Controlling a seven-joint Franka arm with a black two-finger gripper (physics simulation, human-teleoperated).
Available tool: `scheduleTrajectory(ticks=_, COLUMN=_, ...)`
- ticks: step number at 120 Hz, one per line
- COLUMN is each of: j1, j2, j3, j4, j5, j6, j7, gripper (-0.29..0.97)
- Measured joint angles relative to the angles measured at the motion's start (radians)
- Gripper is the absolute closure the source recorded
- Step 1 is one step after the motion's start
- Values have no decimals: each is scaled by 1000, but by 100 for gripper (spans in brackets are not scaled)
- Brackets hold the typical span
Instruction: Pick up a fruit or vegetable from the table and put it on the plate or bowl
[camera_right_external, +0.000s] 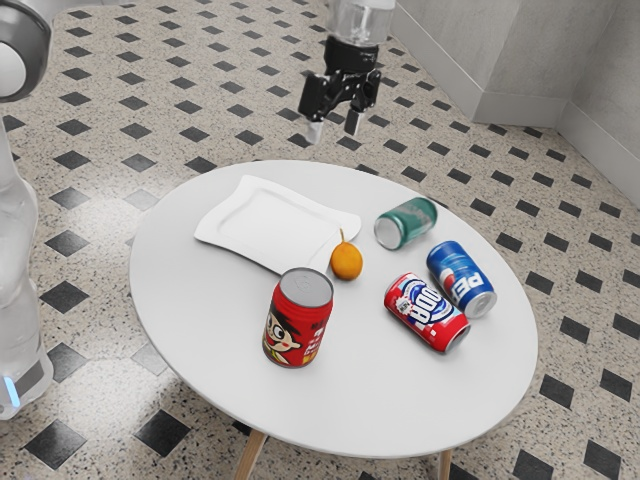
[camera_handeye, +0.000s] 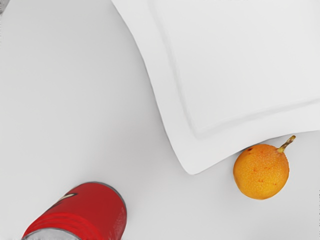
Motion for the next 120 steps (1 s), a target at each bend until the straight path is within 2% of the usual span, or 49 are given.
scheduleTrajectory(ticks=22, j1=-5, j2=-6, j3=-4, j4=0, j5=2, j6=-10, j7=-60, gripper=0)
scheduleTrajectory(ticks=36, j1=-10, j2=-14, j3=-13, j4=1, j5=2, j6=-30, j7=-4, gripper=0)
scheduleTrajectory(ticks=47, j1=-41, j2=-19, j3=-12, j4=5, j5=-10, j6=-40, j7=101, gripper=0)
scheduleTrajectory(ticks=70, j1=-27, j2=-6, j3=68, j4=13, j5=9, j6=-53, j7=427, gripper=0)
scheduleTrajectory(ticks=102, j1=-33, j2=57, j3=76, j4=12, j5=32, j6=-56, j7=802, gripper=0)
scheduleTrajectory(ticks=120, j1=-87, j2=61, j3=73, j4=-15, j5=61, j6=-25, j7=952, gripper=0)
